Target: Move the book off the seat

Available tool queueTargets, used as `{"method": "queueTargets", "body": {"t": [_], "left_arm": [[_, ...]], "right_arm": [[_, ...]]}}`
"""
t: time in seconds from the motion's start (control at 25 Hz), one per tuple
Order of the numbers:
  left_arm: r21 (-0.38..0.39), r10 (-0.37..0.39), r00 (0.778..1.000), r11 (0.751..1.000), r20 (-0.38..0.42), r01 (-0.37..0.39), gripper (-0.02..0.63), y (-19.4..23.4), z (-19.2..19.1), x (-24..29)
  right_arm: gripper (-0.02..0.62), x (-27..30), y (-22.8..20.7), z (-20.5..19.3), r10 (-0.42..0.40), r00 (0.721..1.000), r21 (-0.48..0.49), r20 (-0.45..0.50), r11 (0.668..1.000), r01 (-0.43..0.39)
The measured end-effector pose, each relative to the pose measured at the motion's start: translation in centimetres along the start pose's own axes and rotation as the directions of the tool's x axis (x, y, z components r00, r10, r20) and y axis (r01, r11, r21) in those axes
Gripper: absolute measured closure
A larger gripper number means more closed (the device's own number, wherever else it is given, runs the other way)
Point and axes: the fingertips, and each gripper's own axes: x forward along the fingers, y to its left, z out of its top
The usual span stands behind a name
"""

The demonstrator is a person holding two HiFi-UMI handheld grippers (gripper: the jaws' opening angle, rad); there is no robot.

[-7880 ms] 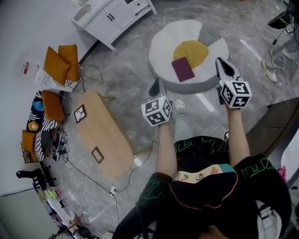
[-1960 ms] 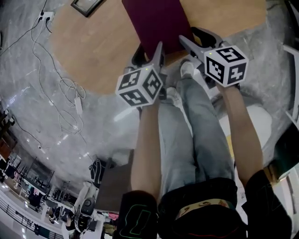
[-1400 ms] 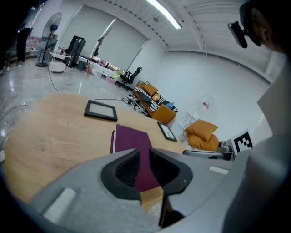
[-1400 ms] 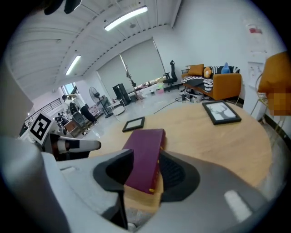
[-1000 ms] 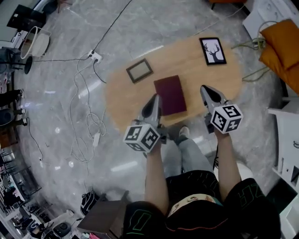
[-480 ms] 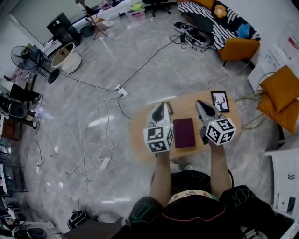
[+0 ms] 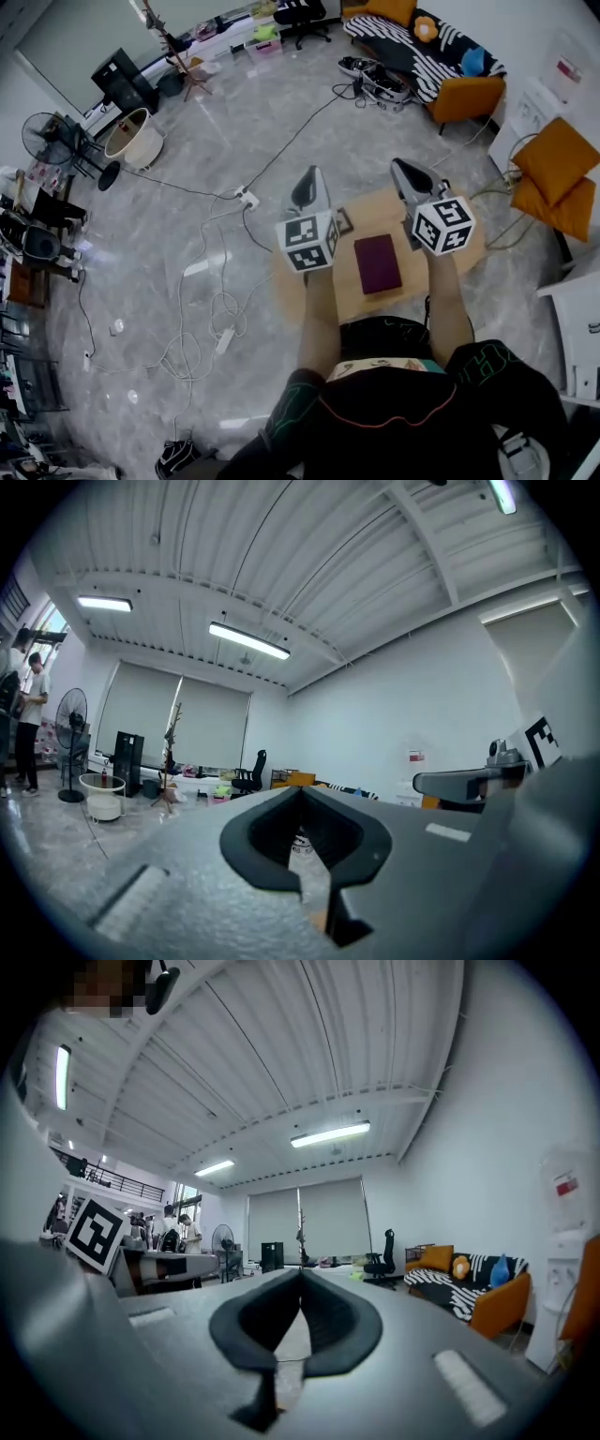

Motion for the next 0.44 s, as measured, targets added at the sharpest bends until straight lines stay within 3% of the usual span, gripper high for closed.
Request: {"method": "queueTargets", "body": {"t": [0.2,0.44], "left_arm": [[-0.022,-0.004,1.0,1.0,0.028,0.004,0.595,1.1,1.7,-0.3],[-0.029,-0.03,0.998,0.999,0.049,0.031,0.595,0.0,0.0,-1.4]], "right_arm": [[0.592,0.2,1.4,2.2,-0.017,1.0,-0.056,0.015,0.998,0.018],[0.592,-1.3,0.7,0.2,-0.03,0.999,-0.062,0.022,0.998,0.031]]}}
